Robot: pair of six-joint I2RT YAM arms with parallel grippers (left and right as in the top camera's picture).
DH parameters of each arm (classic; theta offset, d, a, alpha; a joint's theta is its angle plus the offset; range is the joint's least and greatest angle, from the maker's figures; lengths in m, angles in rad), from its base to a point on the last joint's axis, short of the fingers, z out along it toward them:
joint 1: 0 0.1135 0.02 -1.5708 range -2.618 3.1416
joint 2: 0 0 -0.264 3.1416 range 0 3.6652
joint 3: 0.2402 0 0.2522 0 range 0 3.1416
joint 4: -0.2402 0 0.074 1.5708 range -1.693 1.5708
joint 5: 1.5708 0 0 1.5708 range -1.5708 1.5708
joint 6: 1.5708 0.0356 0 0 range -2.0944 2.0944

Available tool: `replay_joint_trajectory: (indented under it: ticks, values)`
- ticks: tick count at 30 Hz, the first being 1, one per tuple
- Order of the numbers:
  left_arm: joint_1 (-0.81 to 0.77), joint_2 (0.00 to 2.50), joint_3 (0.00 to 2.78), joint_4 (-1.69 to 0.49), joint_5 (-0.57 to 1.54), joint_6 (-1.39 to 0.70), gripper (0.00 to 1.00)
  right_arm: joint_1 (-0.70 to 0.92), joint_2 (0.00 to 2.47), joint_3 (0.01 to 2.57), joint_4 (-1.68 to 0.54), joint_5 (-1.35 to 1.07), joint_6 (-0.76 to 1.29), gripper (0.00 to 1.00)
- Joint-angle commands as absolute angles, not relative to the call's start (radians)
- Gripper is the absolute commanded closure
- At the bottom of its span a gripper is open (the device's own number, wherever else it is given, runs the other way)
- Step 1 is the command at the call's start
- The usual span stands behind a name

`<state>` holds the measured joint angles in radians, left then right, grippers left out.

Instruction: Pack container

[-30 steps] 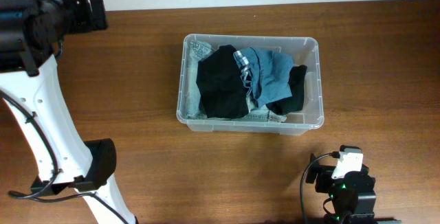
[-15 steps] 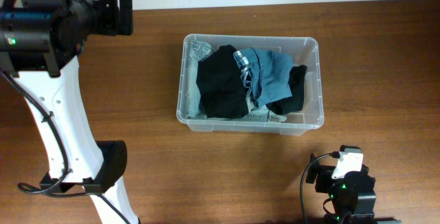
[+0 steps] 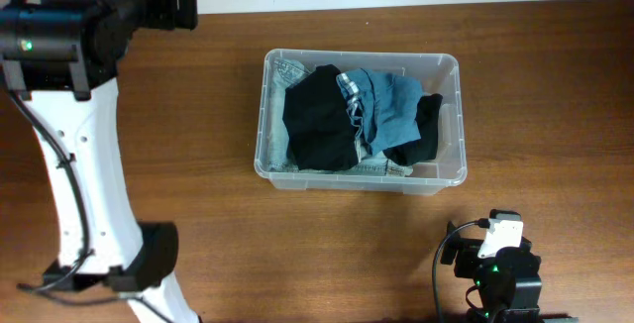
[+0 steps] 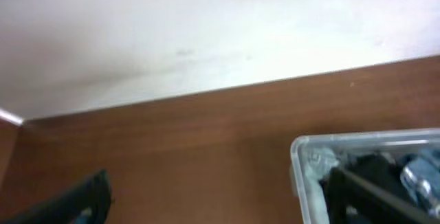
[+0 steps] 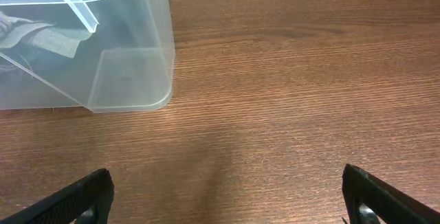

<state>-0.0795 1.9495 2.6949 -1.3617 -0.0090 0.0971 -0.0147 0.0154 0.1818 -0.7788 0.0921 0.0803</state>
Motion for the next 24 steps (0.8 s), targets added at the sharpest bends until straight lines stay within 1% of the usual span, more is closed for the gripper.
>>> replay_joint_trajectory:
  ticks: [1,6,7,8,19,24]
  values:
    - [-0.088,1.809,2.474,-1.291,0.032,0.114,0.0,-0.022,0.004,0.176,-0.782,0.091,0.091,0.02]
    - [-0.115,1.588,2.038,-1.139,0.043,0.114,0.0,-0.022,0.004,0.176,-0.782,0.091,0.09,0.02]
    - [-0.119,1.558,1.984,-1.119,0.043,0.114,0.0,-0.022,0.004,0.176,-0.782,0.091,0.091,0.02]
    - [-0.131,1.477,1.837,-1.057,0.043,0.114,0.0,-0.022,0.004,0.176,-0.782,0.091,0.09,0.02]
    - [-0.172,1.042,1.092,-0.589,0.062,0.114,0.0,-0.022,0.004,0.176,-0.782,0.091,0.091,0.02]
    - [-0.172,0.827,0.824,-0.479,0.087,0.114,0.0,-0.022,0.004,0.176,-0.782,0.091,0.091,0.02]
